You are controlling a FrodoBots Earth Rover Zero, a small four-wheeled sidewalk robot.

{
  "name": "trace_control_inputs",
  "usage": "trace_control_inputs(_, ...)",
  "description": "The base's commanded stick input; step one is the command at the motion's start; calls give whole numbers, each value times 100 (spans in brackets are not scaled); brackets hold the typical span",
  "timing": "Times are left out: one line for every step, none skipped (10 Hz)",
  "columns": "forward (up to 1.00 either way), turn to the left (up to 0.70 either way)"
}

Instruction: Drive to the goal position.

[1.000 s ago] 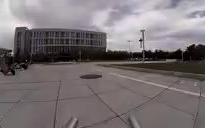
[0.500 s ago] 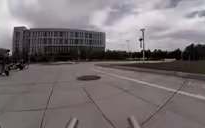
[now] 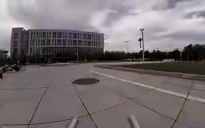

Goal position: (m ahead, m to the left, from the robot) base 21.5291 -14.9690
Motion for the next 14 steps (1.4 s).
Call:
trace_control_inputs(70, 1)
trace_control_inputs(70, 1)
trace_control_inputs(70, 1)
trace_control_inputs(70, 1)
trace_control_inputs(70, 1)
trace_control_inputs(70, 1)
trace_control_inputs(70, 1)
trace_control_inputs(70, 9)
trace_control_inputs(70, 25)
trace_control_inputs(70, 36)
trace_control_inputs(70, 36)
trace_control_inputs(70, 36)
trace_control_inputs(70, 34)
trace_control_inputs(70, 9)
